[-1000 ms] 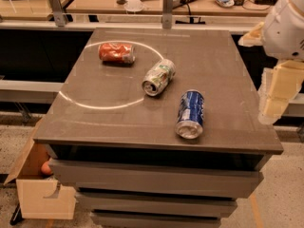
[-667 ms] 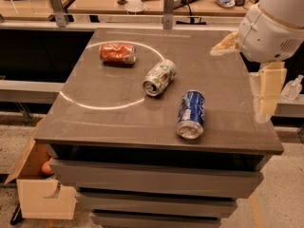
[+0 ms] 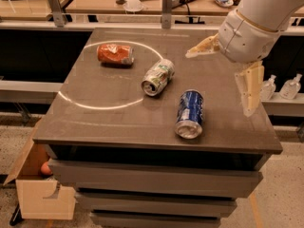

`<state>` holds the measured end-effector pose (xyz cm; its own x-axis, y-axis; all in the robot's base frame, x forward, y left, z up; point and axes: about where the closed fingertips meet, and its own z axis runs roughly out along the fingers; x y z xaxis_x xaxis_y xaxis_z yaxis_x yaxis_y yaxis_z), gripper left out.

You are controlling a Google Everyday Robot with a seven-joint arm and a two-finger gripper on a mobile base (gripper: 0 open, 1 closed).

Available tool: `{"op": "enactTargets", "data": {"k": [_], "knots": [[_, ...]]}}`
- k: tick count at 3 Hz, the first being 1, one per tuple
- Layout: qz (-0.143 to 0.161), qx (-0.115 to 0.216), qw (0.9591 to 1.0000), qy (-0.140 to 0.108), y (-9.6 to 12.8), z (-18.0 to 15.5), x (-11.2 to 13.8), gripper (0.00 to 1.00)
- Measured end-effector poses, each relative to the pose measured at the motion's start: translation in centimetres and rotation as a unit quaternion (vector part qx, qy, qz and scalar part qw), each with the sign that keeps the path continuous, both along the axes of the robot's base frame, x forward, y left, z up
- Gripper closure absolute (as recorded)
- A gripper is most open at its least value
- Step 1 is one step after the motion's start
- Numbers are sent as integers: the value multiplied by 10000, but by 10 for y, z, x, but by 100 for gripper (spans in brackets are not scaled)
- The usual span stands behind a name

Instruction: Place pepsi can upright

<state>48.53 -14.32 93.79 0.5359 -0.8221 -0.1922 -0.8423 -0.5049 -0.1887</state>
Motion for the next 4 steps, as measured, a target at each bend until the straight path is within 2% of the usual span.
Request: {"op": "enactTargets", "data": {"k": [1,2,3,4], "knots": [[929,28,9956,-117,17,-5,7,0],[2242,-155,9738,-342,35,-9,13,0],[3144,-116,9479,-500,48,-11,14,0],[3684,-381,9264,-680,43,-33,25,0]]}}
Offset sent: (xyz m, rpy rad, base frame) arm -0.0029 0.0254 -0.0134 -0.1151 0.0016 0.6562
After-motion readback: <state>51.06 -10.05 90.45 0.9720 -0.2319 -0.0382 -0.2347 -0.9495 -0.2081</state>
